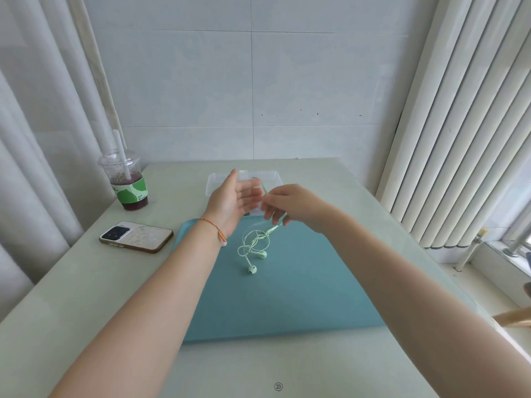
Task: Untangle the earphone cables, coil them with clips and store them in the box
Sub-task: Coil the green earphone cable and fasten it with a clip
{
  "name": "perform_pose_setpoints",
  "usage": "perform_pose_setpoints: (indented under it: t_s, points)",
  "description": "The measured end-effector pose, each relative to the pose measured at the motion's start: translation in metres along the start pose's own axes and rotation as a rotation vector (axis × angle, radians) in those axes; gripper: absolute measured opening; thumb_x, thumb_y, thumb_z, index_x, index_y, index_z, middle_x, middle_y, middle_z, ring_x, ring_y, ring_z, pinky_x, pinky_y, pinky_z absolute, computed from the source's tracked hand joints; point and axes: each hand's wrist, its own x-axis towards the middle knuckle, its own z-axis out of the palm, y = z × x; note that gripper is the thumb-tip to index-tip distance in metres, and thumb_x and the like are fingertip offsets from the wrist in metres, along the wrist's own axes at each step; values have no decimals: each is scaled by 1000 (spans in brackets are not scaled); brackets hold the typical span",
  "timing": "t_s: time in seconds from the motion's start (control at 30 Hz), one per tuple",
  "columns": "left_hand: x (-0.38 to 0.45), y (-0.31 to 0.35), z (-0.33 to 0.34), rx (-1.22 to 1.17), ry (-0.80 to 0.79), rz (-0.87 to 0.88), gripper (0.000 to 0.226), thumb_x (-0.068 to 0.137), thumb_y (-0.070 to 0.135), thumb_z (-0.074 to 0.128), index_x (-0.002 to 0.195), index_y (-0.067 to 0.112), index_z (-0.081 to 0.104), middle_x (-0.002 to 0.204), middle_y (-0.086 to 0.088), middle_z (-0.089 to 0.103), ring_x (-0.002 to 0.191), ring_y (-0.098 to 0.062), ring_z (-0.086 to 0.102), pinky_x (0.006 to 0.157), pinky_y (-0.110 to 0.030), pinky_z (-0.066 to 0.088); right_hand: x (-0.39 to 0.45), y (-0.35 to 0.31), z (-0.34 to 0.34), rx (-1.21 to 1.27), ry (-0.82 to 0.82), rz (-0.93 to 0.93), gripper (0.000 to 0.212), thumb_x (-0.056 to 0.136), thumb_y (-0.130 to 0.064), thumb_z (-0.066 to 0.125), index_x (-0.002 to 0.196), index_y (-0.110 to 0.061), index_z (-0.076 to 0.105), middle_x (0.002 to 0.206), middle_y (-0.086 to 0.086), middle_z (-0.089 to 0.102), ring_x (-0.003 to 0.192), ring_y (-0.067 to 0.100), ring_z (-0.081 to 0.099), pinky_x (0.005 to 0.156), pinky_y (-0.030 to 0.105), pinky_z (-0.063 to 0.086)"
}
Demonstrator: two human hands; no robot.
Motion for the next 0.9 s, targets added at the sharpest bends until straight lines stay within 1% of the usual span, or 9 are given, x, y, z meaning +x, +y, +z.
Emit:
perform_pose_setpoints:
  t_s: [0.07,0.13,0.2,0.3,0.37,0.5,0.63,0.77,0.9]
  points:
    - [2,-5,-4,98,75,-19,50,103,36,31,93,5,69,81,-9,66,72,-20,63,69,-28,51,-1,-4,-10,153,95,-26,26,98,-18,47,78,-11,63,70,5,66,59,18,59,55,26,44]
    - [1,-12,-4,229,178,-14,31,97,22,43,80,10,65,71,-5,59,64,-20,54,56,-24,45,-3,-10,-20,297,166,-41,27,97,-15,45,76,-8,60,69,9,64,58,21,58,54,28,44]
    - [0,-19,-4,465,242,37,10,91,15,54,86,17,62,75,3,56,70,-17,52,55,-21,38,-6,-16,-28,423,177,-44,28,96,-13,42,71,-7,55,70,13,64,59,25,58,54,30,46]
    - [-2,-28,0,597,-39,49,22,88,19,59,110,17,62,93,7,61,86,-8,59,72,-19,41,-9,-23,-34,564,197,-39,28,92,-12,38,66,-8,46,68,15,64,59,29,60,55,31,49]
    - [-4,-32,5,536,-206,-26,20,91,17,56,107,7,64,89,-5,66,79,-20,65,77,-23,49,-9,-23,-37,647,273,-12,27,91,-12,35,66,-10,42,68,17,66,59,32,63,55,31,52]
    - [-6,-40,2,580,-234,-36,15,94,9,54,88,6,68,69,-8,68,57,-18,64,71,-24,51,-9,-12,-50,923,576,51,23,91,-5,27,71,-10,38,80,24,68,63,35,69,55,35,58]
    - [-11,-39,-14,534,-186,-32,18,92,8,55,85,3,71,69,-7,68,62,-16,64,69,-21,51,-12,20,-73,1104,932,156,23,96,-8,26,90,1,47,104,26,64,85,38,69,69,41,60]
    - [-15,-33,-14,640,-133,39,16,89,5,59,84,3,74,77,-4,73,73,-8,66,70,-9,46,-6,46,-58,936,858,289,27,94,-11,30,77,-3,49,102,23,65,82,34,65,73,38,58]
    - [-12,-27,-4,569,-33,147,12,92,7,60,85,8,70,70,-1,71,59,-5,64,60,-10,47,4,54,-35,798,642,317,31,97,-18,38,79,-3,58,92,18,65,76,28,62,76,35,55]
